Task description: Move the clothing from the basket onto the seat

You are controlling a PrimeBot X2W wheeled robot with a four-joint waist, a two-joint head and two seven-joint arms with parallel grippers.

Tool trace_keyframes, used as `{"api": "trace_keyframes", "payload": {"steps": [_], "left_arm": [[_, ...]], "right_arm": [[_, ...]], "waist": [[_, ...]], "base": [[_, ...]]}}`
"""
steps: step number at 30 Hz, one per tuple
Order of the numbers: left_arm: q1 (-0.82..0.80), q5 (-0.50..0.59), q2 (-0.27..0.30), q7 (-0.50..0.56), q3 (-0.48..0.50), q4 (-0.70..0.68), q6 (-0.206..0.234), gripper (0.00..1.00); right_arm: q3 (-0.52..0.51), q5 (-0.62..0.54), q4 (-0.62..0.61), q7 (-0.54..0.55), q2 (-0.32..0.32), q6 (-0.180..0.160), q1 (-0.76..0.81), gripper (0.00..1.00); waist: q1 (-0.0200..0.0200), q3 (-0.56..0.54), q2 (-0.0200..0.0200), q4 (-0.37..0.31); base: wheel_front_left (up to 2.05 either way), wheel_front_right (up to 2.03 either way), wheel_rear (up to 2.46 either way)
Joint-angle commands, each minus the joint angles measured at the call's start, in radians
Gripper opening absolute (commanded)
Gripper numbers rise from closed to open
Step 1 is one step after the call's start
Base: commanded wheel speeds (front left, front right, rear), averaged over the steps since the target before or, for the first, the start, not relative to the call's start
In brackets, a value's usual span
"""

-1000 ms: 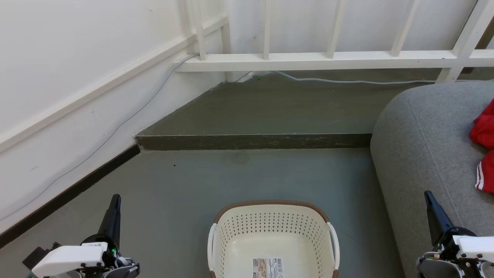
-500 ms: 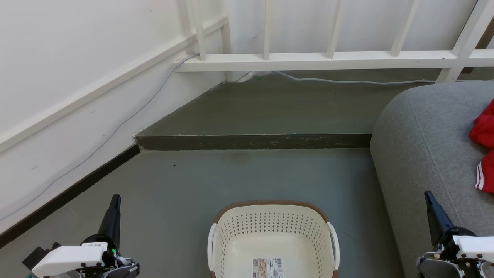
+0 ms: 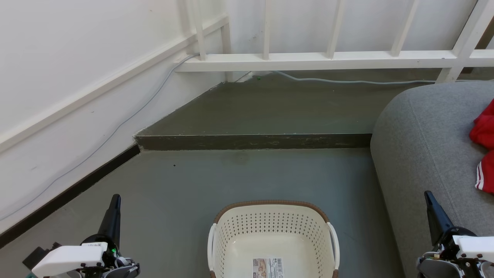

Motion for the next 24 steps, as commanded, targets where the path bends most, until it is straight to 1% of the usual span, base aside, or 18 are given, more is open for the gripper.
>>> {"api": "trace_keyframes", "payload": {"steps": [1,24], "left_arm": [[-0.057,-0.004,0.012,0.006,0.033,-0.028,-0.007,0.0],[-0.057,-0.004,0.012,0.006,0.033,-0.028,-0.007,0.0]], "right_arm": [[0.017,0.011,-0.032,0.008,-0.01,0.004,-0.037,0.0],[0.017,0.011,-0.032,0.008,-0.01,0.004,-0.037,0.0]], "waist": [[0.0,0.0,-0.0001,0.0],[0.0,0.0,-0.0001,0.0]], "base": [[0.0,0.0,0.0],[0.0,0.0,0.0]]}}
